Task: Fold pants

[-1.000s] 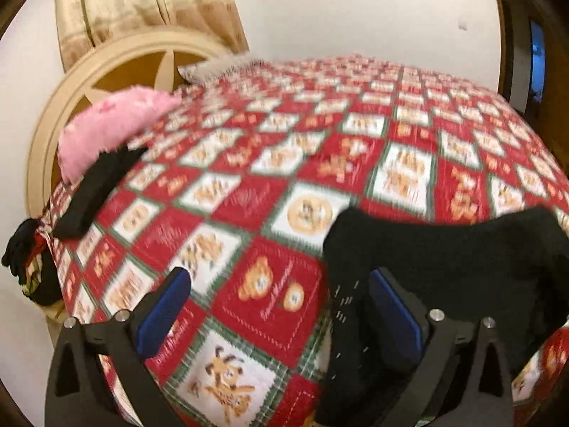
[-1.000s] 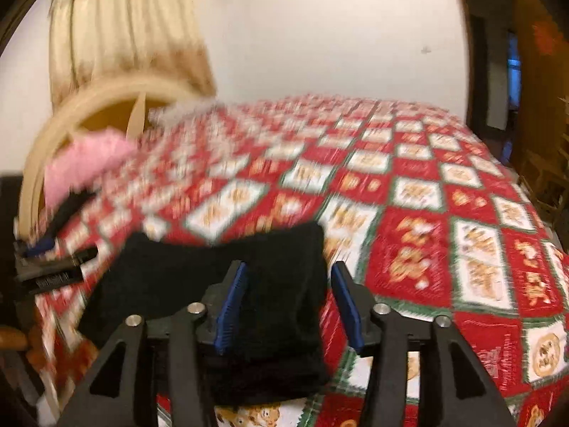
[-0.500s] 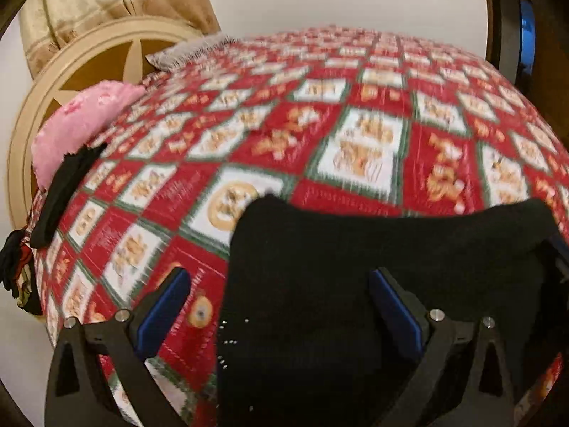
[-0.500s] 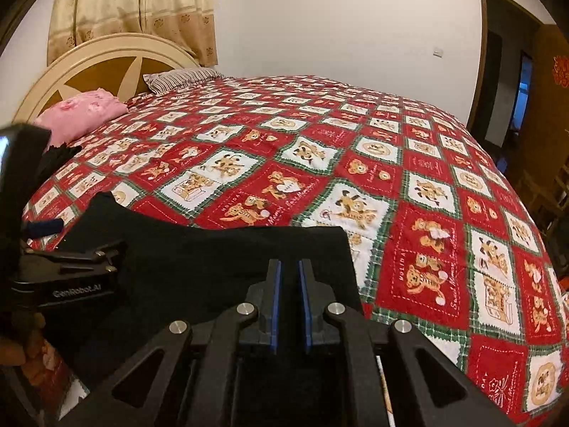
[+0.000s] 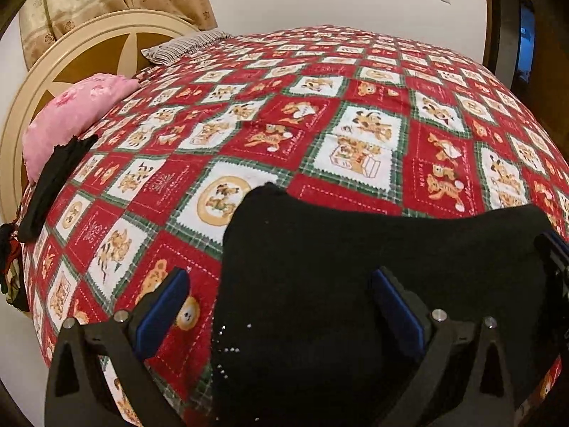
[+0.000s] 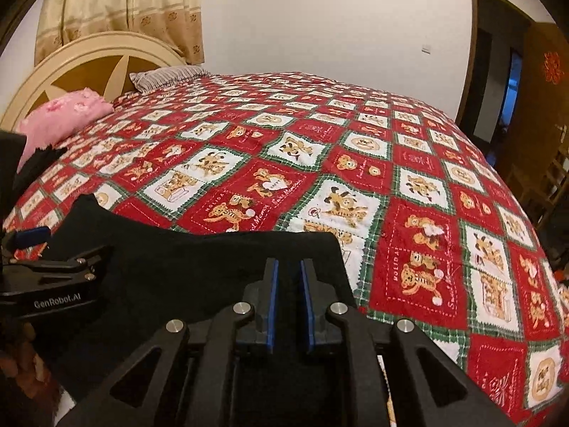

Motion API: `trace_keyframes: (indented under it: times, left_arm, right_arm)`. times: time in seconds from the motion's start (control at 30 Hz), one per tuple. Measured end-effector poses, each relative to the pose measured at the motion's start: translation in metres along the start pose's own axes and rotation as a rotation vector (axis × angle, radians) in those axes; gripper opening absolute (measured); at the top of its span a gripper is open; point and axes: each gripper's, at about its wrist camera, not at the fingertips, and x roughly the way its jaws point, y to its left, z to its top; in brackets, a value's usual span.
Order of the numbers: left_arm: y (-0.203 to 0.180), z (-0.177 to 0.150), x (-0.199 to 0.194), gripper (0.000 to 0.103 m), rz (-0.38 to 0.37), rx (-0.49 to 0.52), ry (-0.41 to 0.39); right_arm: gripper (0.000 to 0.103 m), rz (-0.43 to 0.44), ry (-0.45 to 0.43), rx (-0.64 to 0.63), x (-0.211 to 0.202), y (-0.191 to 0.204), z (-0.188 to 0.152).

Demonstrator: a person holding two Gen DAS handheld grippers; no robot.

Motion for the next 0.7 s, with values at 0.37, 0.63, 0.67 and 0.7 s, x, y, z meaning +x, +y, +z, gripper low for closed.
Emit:
trace_keyframes:
  times: [0.37, 0.63, 0.67, 0.7]
  left_arm:
    - [-0.002, -0.003, -0.001, 0.103, 0.006, 0.007, -0.017]
    - [-0.001, -0.002, 0.001, 0.103, -0.005, -0.003, -0.012]
    - [0.000, -0.002, 0.001, 0.103, -0.007, -0.003, -0.011]
    - [0.000, -0.001, 0.002, 0.103, -0.008, -0.003, -0.010]
  right_arm:
    - [0.013, -0.036, 0.001, -0.032, 0.000, 0.007, -0.001]
    - [0.013, -0.053, 0.006, -0.050, 0.000, 0.010, 0.003]
    - [0.013, -0.048, 0.002, -0.043, 0.000, 0.010, 0.003]
    - [0.013, -0.039, -0.010, -0.021, -0.005, 0.009, 0.004]
